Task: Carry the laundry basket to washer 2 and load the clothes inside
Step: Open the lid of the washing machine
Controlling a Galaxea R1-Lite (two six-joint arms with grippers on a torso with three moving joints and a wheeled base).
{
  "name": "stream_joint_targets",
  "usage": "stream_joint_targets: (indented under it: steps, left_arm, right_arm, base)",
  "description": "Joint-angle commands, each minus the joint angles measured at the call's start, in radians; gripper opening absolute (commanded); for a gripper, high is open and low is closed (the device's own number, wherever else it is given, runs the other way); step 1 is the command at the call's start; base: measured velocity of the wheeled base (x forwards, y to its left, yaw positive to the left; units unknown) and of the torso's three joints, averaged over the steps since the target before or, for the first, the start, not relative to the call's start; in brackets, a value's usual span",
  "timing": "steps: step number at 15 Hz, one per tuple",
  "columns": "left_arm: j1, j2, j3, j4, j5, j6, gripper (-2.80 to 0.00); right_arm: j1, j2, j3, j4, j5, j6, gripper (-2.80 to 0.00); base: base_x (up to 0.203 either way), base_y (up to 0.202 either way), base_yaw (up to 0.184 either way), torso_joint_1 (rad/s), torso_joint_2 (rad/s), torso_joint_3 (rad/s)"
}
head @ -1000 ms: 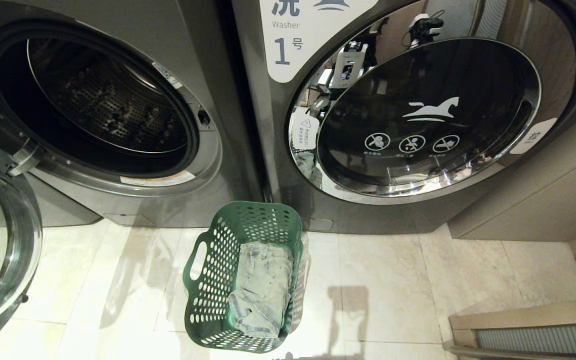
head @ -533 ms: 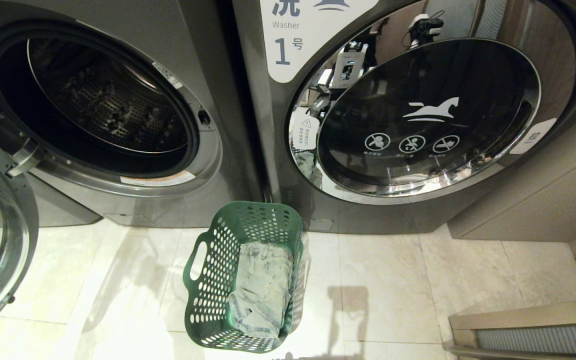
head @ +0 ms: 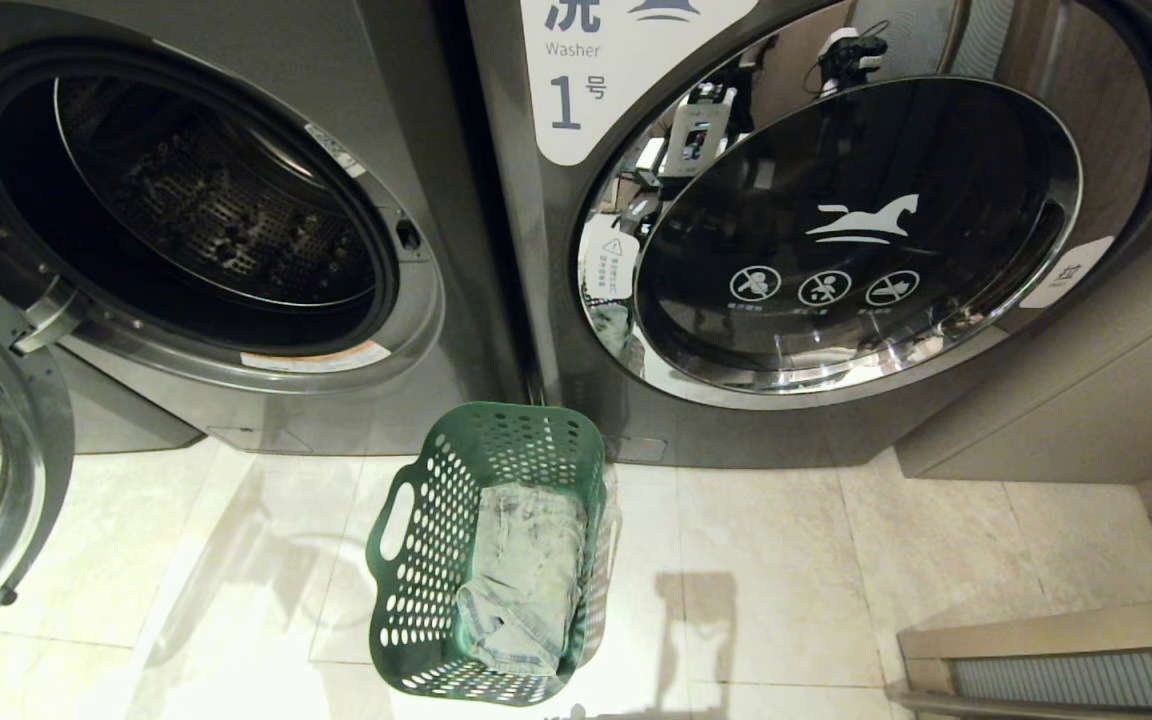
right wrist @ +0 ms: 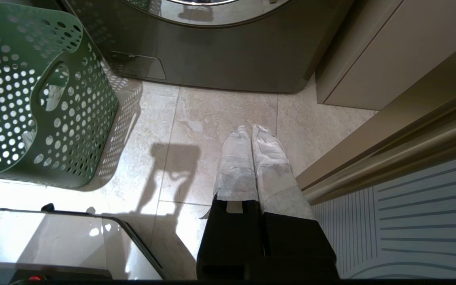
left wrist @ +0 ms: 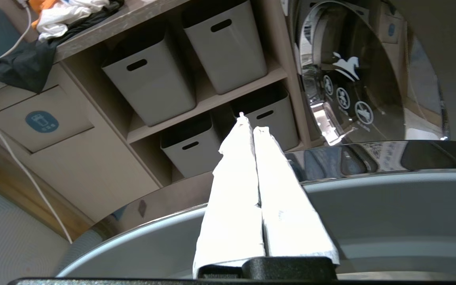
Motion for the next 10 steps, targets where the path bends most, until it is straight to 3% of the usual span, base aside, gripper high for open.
stream_joint_targets:
  steps: [1,10]
  left_arm:
    - [0.006,0.010,0.004,-0.002,0.002,-0.001,-2.80]
    - [0.011,-0.010,-0.027,-0.006,-0.027,-0.002,-2.80]
  right_arm:
    - [0.000,0.001,0.000,0.000,0.001,-0.001,-2.80]
    - [0.000,0.001,0.000,0.000,0.001,-0.001,-2.80]
  base:
    - [0.000,0.000,0.000,0.000,0.00,0.000]
    - [0.000,0.000,0.000,0.000,0.00,0.000]
